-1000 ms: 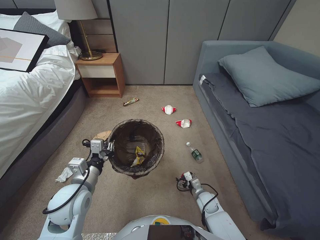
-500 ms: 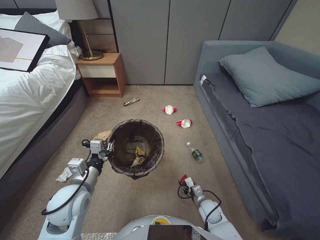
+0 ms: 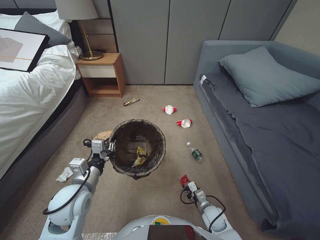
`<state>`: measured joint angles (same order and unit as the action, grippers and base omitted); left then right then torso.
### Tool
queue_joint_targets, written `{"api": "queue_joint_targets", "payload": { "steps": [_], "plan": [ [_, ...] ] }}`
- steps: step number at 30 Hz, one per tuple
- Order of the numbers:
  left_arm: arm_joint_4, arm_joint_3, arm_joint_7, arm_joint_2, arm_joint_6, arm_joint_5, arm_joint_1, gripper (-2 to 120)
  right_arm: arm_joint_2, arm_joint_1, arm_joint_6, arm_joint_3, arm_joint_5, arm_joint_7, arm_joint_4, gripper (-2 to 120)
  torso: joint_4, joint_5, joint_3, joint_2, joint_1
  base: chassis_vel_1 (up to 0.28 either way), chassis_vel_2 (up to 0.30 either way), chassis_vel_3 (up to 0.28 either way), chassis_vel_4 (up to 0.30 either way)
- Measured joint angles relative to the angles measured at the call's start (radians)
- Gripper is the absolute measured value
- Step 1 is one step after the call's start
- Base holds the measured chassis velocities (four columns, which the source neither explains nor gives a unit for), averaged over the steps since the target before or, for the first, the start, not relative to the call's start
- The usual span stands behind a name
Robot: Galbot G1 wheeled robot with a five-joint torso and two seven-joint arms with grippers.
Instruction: Pick up the trash bin, then pick up the garbage from the floor and place it into the trash bin.
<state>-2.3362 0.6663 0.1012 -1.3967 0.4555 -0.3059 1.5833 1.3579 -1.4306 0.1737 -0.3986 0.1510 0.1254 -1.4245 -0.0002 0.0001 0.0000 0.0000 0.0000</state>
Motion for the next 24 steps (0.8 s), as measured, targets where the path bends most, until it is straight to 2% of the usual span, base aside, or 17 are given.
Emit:
{"api": "queue_joint_targets", "payload": {
  "steps": [3, 4, 7, 8, 10, 24],
  "plan": [
    [0.0, -0.001, 0.0, 0.0, 0.0, 0.002, -0.003, 7, 0.0, 0.02, 0.003, 0.004, 0.0, -0.007, 0.001, 24, 0.0002, 0.0, 0.0, 0.0, 0.0, 0.0, 0.0, 0.0, 0.0],
    [0.0, -0.001, 0.0, 0.0, 0.0, 0.002, -0.003, 7, 0.0, 0.02, 0.003, 0.004, 0.0, -0.007, 0.001, 24, 0.0002, 0.0, 0.0, 0.0, 0.0, 0.0, 0.0, 0.0, 0.0],
    [0.0, -0.002, 0.001, -0.001, 0.0, 0.004, -0.002, 7, -0.001, 0.029, 0.005, 0.005, 0.0, -0.009, 0.003, 9, 0.0002, -0.0001, 0.0, 0.0, 0.0, 0.0, 0.0, 0.0, 0.0],
    [0.0, -0.002, 0.001, -0.001, 0.0, 0.004, -0.002, 7, -0.001, 0.029, 0.005, 0.005, 0.0, -0.009, 0.003, 9, 0.0002, -0.0001, 0.0, 0.0, 0.0, 0.0, 0.0, 0.0, 0.0],
    [0.0, -0.001, 0.001, -0.001, 0.0, 0.005, -0.001, 7, -0.003, 0.03, 0.005, 0.005, 0.0, -0.009, 0.004, 0, 0.0002, -0.0002, 0.0, 0.0, 0.0, 0.0, 0.0, 0.0, 0.0],
    [0.0, -0.005, 0.009, 0.002, 0.001, 0.011, -0.001, 7, -0.006, 0.043, 0.005, 0.011, 0.006, -0.004, 0.009, 0, 0.0002, -0.0001, 0.0, 0.0, 0.0, 0.0, 0.0, 0.0, 0.0]
  ]
}}
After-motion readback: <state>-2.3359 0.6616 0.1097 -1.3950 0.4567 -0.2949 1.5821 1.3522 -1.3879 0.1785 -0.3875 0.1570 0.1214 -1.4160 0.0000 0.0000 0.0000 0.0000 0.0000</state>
